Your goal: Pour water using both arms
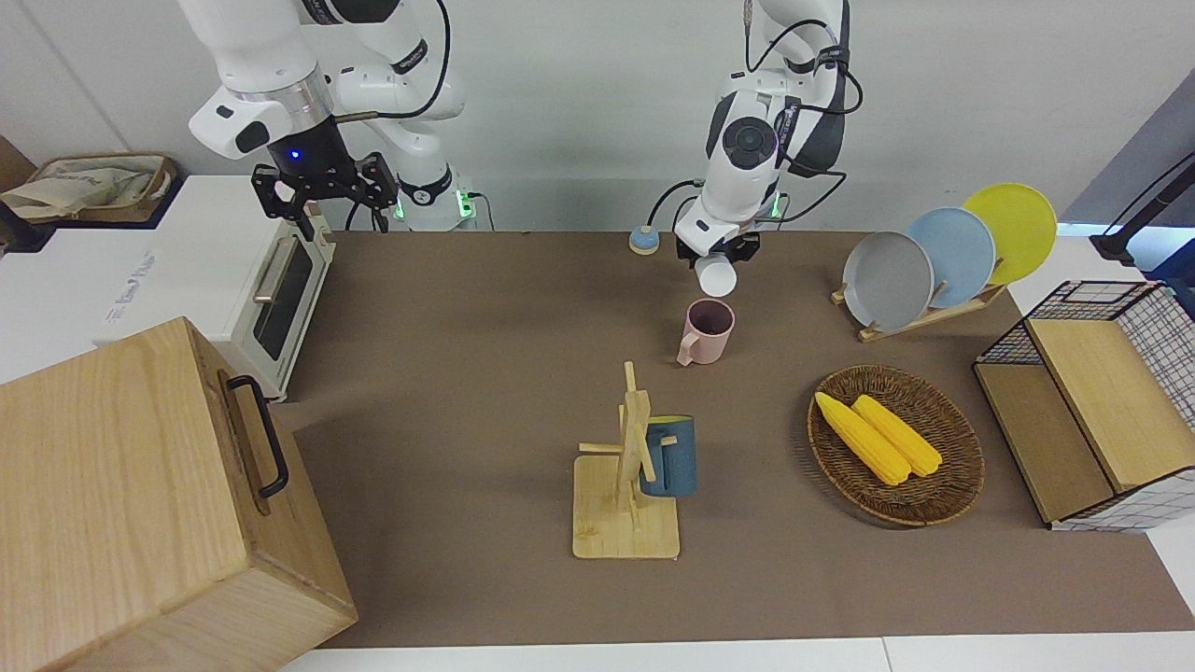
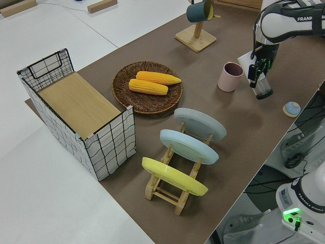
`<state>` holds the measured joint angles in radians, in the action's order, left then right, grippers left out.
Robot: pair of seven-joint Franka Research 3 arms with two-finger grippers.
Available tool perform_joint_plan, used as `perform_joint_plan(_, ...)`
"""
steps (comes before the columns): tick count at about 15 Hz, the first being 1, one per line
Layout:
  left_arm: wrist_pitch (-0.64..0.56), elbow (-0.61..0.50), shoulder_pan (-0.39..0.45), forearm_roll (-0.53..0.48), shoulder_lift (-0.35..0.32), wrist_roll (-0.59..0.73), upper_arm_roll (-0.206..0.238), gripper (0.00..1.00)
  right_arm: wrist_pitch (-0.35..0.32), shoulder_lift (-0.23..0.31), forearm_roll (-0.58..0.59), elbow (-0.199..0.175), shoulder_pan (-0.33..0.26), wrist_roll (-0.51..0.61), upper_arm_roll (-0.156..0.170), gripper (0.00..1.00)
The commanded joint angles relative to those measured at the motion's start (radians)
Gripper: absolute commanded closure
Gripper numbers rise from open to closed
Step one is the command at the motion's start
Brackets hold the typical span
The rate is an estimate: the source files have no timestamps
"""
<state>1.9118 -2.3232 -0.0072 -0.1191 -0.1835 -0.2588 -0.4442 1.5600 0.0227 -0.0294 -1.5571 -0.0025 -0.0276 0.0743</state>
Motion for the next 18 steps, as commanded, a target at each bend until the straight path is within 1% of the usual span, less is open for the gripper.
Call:
perform_joint_plan(1,0.068,-0.067,-0.01,-0.017,-0.074,-0.029,0.001,1.0,-0.003,0.005,-0.018,0.002,-0.002,-0.017,-0.001,0.009)
perform_joint_plan(3,0.079,-0.068,-0.01,-0.016,-0.076,-0.056,-0.002,1.0,-0.003,0.005,-0.018,0.002,-0.002,-0.017,-0.001,0.009)
perform_joint_plan(6,0.081,-0.076,-0.004,-0.013,-0.091,-0.059,-0.002,1.0,-0.003,0.005,-0.018,0.002,-0.002,-0.017,-0.002,0.009)
perform_joint_plan(9,0.104,-0.076,0.015,0.001,-0.103,-0.091,0.005,1.0,-0.003,0.005,-0.018,0.002,-0.002,-0.017,-0.001,0.009)
perform_joint_plan(13,0.148,-0.074,0.081,0.07,-0.103,-0.114,0.007,1.0,-0.003,0.005,-0.018,0.002,-0.002,-0.017,-0.001,0.009)
perform_joint_plan(15,0.17,-0.073,0.131,0.088,-0.103,-0.114,0.008,1.0,-0.003,0.005,-0.018,0.002,-0.002,-0.017,-0.001,0.009)
perform_joint_plan(18,0.249,-0.071,0.206,0.104,-0.099,-0.112,0.009,1.0,-0.003,0.005,-0.018,0.002,-0.002,-0.017,-0.001,0.009)
